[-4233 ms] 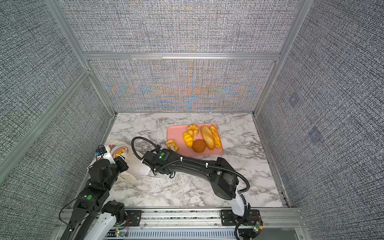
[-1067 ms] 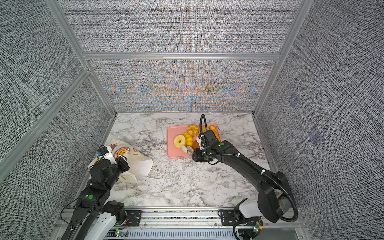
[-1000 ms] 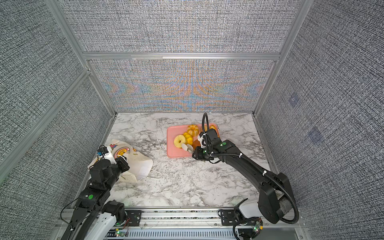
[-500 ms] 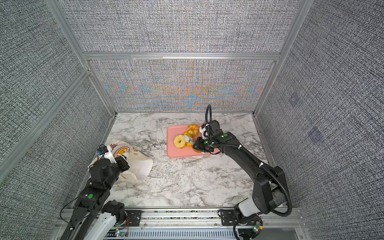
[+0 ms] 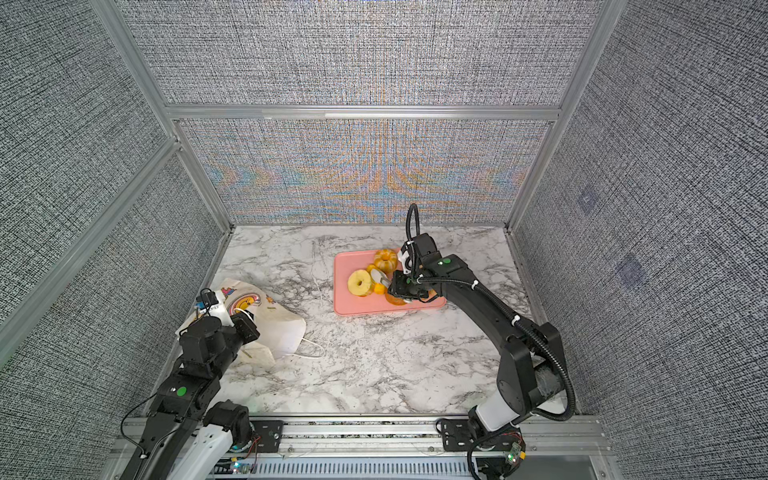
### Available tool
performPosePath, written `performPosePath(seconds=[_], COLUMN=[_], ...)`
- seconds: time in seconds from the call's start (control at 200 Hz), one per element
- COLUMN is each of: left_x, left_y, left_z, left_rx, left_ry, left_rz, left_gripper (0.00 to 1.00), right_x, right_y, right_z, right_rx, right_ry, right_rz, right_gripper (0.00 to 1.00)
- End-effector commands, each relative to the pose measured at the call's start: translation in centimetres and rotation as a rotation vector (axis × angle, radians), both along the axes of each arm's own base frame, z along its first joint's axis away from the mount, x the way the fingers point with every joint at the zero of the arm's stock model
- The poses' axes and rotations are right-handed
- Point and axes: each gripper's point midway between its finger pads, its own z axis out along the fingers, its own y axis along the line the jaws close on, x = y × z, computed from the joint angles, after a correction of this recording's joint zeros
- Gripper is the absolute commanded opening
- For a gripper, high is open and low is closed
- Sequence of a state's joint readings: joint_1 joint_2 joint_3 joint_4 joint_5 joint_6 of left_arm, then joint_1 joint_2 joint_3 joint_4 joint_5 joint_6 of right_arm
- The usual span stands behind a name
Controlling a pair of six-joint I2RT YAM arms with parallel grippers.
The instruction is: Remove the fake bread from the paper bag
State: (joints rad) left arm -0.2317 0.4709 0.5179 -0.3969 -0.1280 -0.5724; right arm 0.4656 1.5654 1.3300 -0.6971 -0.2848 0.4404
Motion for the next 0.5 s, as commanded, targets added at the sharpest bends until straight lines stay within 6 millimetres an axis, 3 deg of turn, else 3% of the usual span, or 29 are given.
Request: performPosePath(seconds=[0.0, 0.49], left_x=[0.04, -0.02], left_y=[-0.25, -0.26], left_z=[-0.13, -0.28], left_rx=[0.002, 0.007], left_ry=[0.003, 0.008], left_rz=[-0.016, -0.020], left_gripper=[0.00, 0.00], right_x=[0.27, 0.66], right_y=[0.10, 0.71], right_z=[0.40, -0.04], right_rx=[-0.005, -0.089], right_ry=[-0.017, -0.013], right_rz=[0.013, 0.051], right_gripper=[0.29, 0.34])
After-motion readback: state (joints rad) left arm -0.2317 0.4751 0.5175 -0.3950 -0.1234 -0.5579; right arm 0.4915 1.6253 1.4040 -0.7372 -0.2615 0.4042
